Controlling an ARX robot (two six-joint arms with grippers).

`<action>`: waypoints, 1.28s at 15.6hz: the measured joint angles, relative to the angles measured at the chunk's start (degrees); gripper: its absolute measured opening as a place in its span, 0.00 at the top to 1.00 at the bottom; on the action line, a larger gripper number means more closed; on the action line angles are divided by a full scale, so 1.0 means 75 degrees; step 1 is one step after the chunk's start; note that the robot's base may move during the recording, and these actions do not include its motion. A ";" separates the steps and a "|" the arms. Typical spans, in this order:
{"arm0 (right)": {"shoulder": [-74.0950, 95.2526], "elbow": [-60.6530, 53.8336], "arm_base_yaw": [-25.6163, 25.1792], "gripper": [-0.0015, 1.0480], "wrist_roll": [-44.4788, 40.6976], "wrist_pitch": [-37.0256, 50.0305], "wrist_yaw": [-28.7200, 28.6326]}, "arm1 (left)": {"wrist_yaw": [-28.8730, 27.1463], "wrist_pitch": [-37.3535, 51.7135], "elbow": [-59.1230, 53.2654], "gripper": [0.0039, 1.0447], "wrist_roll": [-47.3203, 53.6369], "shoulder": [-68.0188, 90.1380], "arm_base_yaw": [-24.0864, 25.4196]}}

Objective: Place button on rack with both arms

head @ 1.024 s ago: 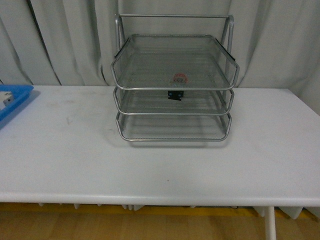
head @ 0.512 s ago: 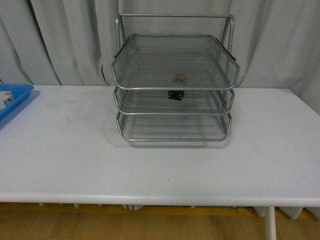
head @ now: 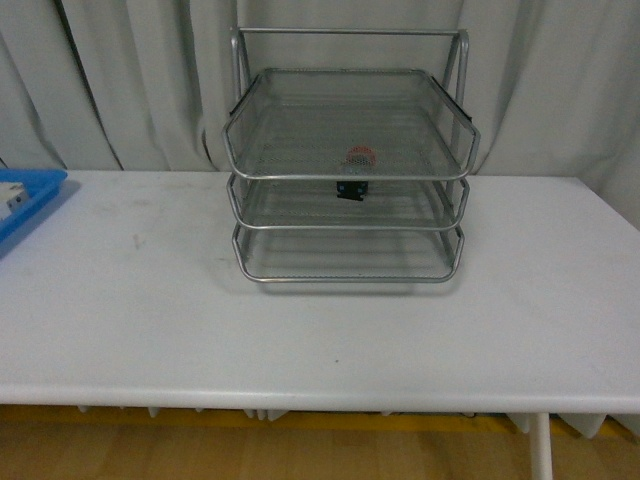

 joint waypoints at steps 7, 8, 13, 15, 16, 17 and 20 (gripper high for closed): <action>-0.1562 -0.0210 0.0000 0.98 0.0000 -0.1416 0.0003 | 0.0003 0.0000 0.0000 0.06 0.0000 0.0000 0.0000; -0.2495 -0.0216 0.0000 0.98 -0.0003 -0.2244 0.0006 | -0.0003 -0.0003 0.0000 0.06 -0.0003 0.0000 0.0000; -0.2530 -0.0216 0.0000 0.98 -0.0003 -0.2276 0.0020 | 0.0000 0.0003 0.0000 0.06 0.0000 0.0000 0.0000; -0.2530 -0.0216 0.0000 0.98 -0.0003 -0.2276 0.0020 | 0.0000 0.0003 0.0000 0.06 0.0000 0.0000 0.0000; -0.2527 -0.0216 0.0000 0.92 -0.0012 -0.2276 0.0020 | 0.0000 0.0003 0.0000 0.06 0.0000 0.0000 0.0000; -0.2530 -0.0216 0.0000 0.76 -0.0012 -0.2276 0.0020 | 0.0000 0.0000 0.0000 0.06 -0.0003 0.0000 0.0000; -0.2530 -0.0216 0.0000 0.45 -0.0012 -0.2276 0.0020 | 0.0000 0.0000 0.0000 0.06 -0.0003 0.0000 0.0000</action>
